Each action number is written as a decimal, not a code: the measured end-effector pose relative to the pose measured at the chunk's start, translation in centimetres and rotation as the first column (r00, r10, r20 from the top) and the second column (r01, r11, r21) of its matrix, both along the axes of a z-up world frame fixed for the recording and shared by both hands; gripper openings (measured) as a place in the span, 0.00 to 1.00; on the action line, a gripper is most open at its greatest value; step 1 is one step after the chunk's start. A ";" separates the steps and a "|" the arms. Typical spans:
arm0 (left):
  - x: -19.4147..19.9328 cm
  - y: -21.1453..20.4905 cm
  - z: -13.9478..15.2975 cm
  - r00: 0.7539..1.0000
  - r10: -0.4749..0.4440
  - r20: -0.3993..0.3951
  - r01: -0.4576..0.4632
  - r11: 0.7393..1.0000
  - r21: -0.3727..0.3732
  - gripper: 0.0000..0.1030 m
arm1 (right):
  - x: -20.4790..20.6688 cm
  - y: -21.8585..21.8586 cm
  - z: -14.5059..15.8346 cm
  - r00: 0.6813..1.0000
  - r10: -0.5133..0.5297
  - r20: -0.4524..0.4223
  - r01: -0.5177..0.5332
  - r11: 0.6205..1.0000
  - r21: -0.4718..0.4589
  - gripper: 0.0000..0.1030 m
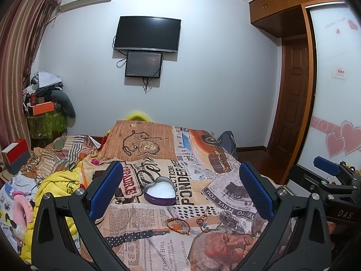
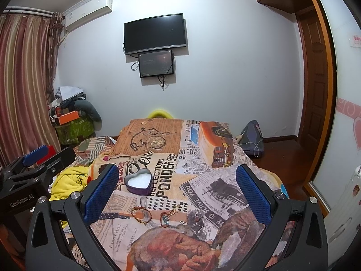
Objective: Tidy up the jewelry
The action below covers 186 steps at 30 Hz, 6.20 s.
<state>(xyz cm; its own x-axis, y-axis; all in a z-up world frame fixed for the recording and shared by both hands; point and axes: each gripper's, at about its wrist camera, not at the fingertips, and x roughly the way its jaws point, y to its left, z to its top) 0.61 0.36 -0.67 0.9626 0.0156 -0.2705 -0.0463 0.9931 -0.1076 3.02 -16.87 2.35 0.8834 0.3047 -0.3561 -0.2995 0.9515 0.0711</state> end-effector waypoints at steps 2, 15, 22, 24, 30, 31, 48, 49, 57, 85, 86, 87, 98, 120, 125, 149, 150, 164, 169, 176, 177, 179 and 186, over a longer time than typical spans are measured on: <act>0.0 0.0 0.0 1.000 0.000 -0.001 0.000 1.000 0.000 1.00 | -0.1 0.0 0.0 1.000 0.000 0.002 0.000 1.000 0.002 1.00; 0.0 -0.1 0.1 1.000 -0.002 -0.004 0.002 1.000 0.000 1.00 | 0.1 -0.1 0.1 1.000 -0.003 0.002 0.003 1.000 0.004 1.00; 0.1 -0.2 0.1 1.000 -0.004 -0.004 0.004 1.000 0.002 1.00 | 0.1 -0.2 0.1 1.000 -0.004 0.003 0.004 1.000 0.008 1.00; 0.0 -0.2 0.1 1.000 -0.005 -0.004 0.005 1.000 0.004 1.00 | 0.2 -0.3 0.1 1.000 -0.005 0.000 0.005 1.000 0.013 1.00; 0.2 -0.2 0.1 1.000 -0.005 -0.006 0.005 1.000 0.007 1.00 | 0.4 -0.5 0.0 1.000 -0.008 -0.006 0.008 1.000 0.020 1.00; 0.2 -0.3 0.1 1.000 -0.005 -0.007 0.005 1.000 0.008 1.00 | 0.5 -0.5 -0.1 1.000 -0.008 -0.008 0.008 1.000 0.020 1.00; 6.2 -0.2 -3.3 0.991 0.019 -0.131 -0.015 0.999 0.034 1.00 | 4.1 -2.0 -2.8 0.994 -0.060 -0.092 0.060 0.998 -0.003 1.00; 6.7 -0.2 -3.7 0.989 0.020 -0.145 -0.015 0.999 0.033 1.00 | 4.5 -2.2 -3.2 0.993 -0.064 -0.102 0.064 0.998 -0.008 1.00; 11.1 0.6 -8.7 0.955 0.045 -0.293 -0.034 0.998 0.043 1.00 | 7.7 -3.6 -6.6 0.973 -0.140 -0.185 0.121 0.987 -0.109 1.00; 16.1 2.5 -20.7 0.768 -0.120 -0.630 0.060 0.992 -0.115 0.35 | 14.4 -3.3 -16.7 0.840 0.056 -0.539 -0.107 0.992 -0.064 0.52; 16.2 2.5 -20.8 0.766 -0.125 -0.631 0.061 0.990 -0.124 0.32 | 14.6 -2.9 -17.0 0.831 0.071 -0.551 -0.122 0.991 -0.056 0.50; 16.2 2.7 -20.9 0.765 -0.130 -0.631 0.060 0.990 -0.130 0.31 | 14.8 -2.6 -17.3 0.823 0.083 -0.562 -0.134 0.990 -0.050 0.45; 16.8 3.4 -21.6 0.766 -0.154 -0.624 0.061 0.984 -0.168 0.07 | 15.7 -0.3 -19.9 0.774 0.116 -0.622 -0.168 0.985 -0.026 0.32; 14.4 5.1 -14.6 0.875 -0.102 -0.473 0.037 0.989 -0.144 0.01 | 14.7 1.1 -14.1 0.853 0.141 -0.503 -0.166 0.986 -0.005 0.15; 14.4 5.6 -12.5 0.900 -0.091 -0.425 0.039 0.991 -0.129 0.01 | 14.7 2.7 -12.1 0.872 0.178 -0.457 -0.196 0.981 0.008 0.15; 21.9 8.9 -11.5 0.918 -0.107 -0.383 0.085 0.994 -0.074 0.01 | 18.7 11.8 -9.6 0.869 0.336 -0.364 -0.356 0.934 0.011 0.15; 22.2 9.0 -11.9 0.913 -0.113 -0.392 0.090 0.993 -0.077 0.01 | 18.9 12.0 -9.8 0.865 0.339 -0.370 -0.361 0.933 0.010 0.15; 25.8 9.5 -16.7 0.856 -0.160 -0.491 0.131 0.987 -0.093 0.01 | 22.0 14.3 -12.5 0.803 0.383 -0.456 -0.430 0.903 0.001 0.15; 26.0 9.8 -16.9 0.855 -0.139 -0.500 0.129 0.990 -0.055 0.02 | 22.4 15.2 -13.1 0.785 0.396 -0.476 -0.453 0.891 -0.006 0.15; 25.3 10.7 -16.6 0.861 -0.101 -0.498 0.102 0.994 -0.026 0.12 | 22.4 16.8 -13.9 0.759 0.417 -0.499 -0.491 0.871 -0.019 0.15; 25.2 10.9 -16.6 0.862 -0.097 -0.498 0.098 0.995 -0.024 0.15 | 22.4 17.0 -14.0 0.756 0.419 -0.503 -0.495 0.869 -0.020 0.15; 24.9 11.2 -16.5 0.863 -0.088 -0.497 0.087 0.996 -0.024 0.22 | 22.4 17.3 -14.2 0.750 0.421 -0.509 -0.503 0.864 -0.025 0.15; 23.8 12.4 -16.2 0.867 -0.048 -0.496 0.045 0.999 -0.018 0.36 | 22.3 18.0 -14.4 0.749 0.407 -0.523 -0.511 0.857 -0.065 0.19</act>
<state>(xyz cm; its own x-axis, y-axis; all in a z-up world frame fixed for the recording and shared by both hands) 24.44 12.77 -16.88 0.7010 -0.0287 -0.7126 -0.0493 0.9949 -0.0885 25.27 1.09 -12.08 0.3554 0.5081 -0.7846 -0.6802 0.7163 0.1557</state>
